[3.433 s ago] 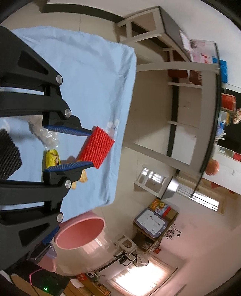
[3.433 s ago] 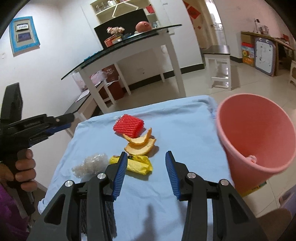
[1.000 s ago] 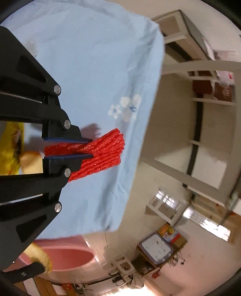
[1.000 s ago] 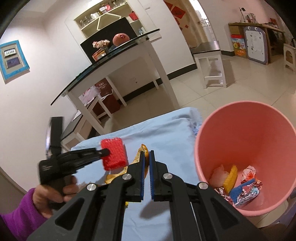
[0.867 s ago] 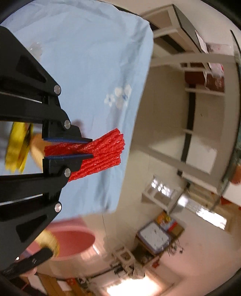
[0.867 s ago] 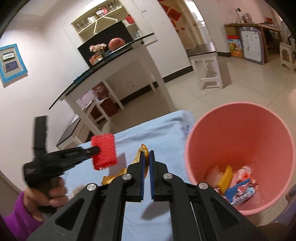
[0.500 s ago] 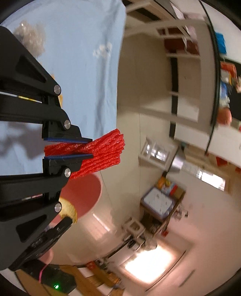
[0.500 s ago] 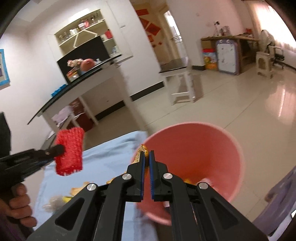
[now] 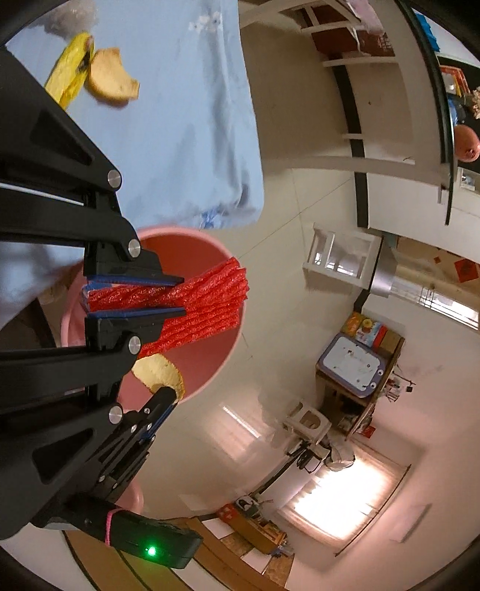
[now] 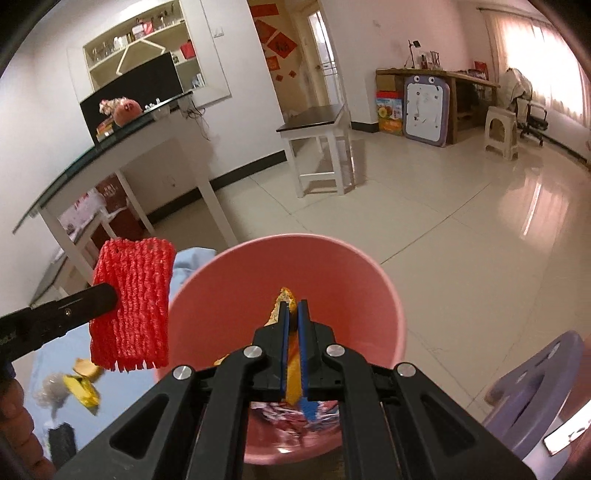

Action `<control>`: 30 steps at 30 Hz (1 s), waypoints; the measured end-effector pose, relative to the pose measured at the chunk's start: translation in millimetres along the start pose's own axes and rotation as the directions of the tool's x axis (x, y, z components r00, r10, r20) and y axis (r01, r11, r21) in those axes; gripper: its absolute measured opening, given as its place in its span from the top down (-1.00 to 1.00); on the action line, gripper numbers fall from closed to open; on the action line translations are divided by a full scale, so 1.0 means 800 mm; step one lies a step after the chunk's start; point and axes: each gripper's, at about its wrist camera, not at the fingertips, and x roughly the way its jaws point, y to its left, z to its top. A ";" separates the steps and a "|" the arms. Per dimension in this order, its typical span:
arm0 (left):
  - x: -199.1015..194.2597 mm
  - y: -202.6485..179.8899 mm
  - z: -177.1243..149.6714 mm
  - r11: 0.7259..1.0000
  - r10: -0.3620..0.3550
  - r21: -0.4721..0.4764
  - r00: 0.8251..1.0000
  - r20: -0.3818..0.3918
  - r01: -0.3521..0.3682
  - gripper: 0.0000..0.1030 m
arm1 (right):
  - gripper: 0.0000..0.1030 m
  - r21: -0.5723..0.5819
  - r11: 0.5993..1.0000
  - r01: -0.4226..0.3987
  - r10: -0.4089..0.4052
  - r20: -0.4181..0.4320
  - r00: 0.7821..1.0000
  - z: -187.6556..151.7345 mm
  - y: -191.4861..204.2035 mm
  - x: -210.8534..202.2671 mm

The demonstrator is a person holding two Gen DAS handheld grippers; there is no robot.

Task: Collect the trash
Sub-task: 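Carry the red net and bread crust over the bucket and open both tools, then withdraw both tools from the bucket back over the table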

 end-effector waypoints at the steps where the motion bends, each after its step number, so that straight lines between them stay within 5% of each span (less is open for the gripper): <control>1: 0.006 -0.004 -0.002 1.000 -0.004 0.004 1.000 -0.004 0.004 0.81 | 0.90 -0.001 1.000 0.003 -0.003 -0.001 1.000 -0.001 0.000 0.001; 7: 0.023 -0.014 -0.010 0.999 -0.023 0.025 0.999 -0.040 0.024 0.68 | 0.77 0.027 1.000 0.011 -0.011 0.000 1.000 -0.004 -0.005 0.006; 10: 0.020 -0.008 -0.006 1.000 -0.030 0.009 0.999 -0.044 0.030 0.45 | 0.35 0.024 1.000 0.009 -0.010 0.015 1.000 -0.003 -0.003 -0.004; 19: -0.022 -0.005 -0.007 0.998 -0.060 0.016 0.998 0.000 0.060 0.43 | 0.22 0.034 0.999 -0.018 0.015 0.069 0.998 -0.002 0.009 -0.055; 30: -0.093 0.055 -0.022 1.000 0.027 0.014 0.998 0.054 -0.028 0.43 | 0.21 0.035 0.987 -0.159 0.159 -0.019 0.987 -0.047 0.075 -0.076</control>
